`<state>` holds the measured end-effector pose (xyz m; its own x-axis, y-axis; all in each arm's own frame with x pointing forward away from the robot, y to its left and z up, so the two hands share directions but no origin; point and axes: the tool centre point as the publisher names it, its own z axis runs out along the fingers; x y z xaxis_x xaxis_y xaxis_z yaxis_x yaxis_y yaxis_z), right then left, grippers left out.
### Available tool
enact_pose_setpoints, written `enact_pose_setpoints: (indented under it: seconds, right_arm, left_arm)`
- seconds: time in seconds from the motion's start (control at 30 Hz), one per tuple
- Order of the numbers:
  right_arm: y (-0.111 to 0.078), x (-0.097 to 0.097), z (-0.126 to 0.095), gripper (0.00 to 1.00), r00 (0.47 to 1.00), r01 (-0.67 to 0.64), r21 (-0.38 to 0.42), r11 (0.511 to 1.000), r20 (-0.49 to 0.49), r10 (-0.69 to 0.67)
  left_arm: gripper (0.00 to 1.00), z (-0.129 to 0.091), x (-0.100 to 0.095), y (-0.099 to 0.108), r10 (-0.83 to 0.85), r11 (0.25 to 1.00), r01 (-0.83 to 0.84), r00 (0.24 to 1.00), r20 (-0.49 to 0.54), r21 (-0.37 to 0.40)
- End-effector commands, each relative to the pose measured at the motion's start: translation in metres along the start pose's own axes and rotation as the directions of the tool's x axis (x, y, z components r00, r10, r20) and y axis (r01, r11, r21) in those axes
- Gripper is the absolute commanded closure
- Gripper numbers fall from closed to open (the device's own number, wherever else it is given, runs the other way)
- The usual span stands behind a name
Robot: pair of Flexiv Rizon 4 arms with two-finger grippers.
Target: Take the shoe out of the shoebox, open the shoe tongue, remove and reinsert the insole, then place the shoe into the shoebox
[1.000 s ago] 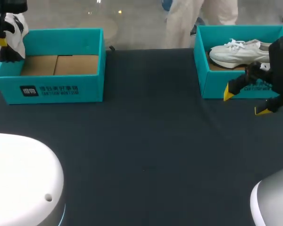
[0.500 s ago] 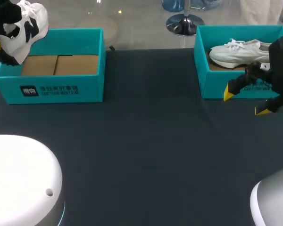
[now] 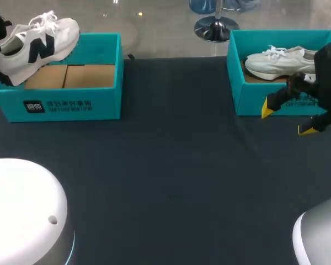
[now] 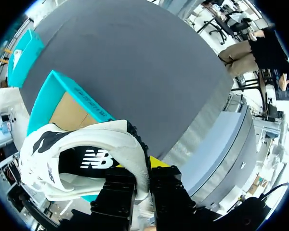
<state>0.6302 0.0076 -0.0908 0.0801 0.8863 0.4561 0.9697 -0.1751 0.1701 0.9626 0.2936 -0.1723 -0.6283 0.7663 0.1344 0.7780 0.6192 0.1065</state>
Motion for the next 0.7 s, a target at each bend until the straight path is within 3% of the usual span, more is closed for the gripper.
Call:
enact_pose_setpoints:
  seconds: [0.03,0.57,0.7]
  right_arm:
    - [0.0033,0.0024,0.0002,0.00,1.000,-0.001,0.007,1.000,0.004,0.001]
    - [0.0033,0.0024,0.0002,0.00,1.000,-0.001,0.007,1.000,0.004,0.001]
    - [0.0033,0.0024,0.0002,0.00,1.000,-0.001,0.007,1.000,0.004,0.001]
  left_arm:
    - [1.00,0.0003,0.0024,-0.0031,0.535,0.838,-0.539,0.842,-0.067,-0.081]
    - [1.00,0.0003,0.0024,-0.0031,0.535,0.838,-0.539,0.842,-0.067,-0.081]
    - [1.00,-0.0015,-0.0018,0.0055,0.606,0.780,-0.613,0.790,-0.095,-0.124]
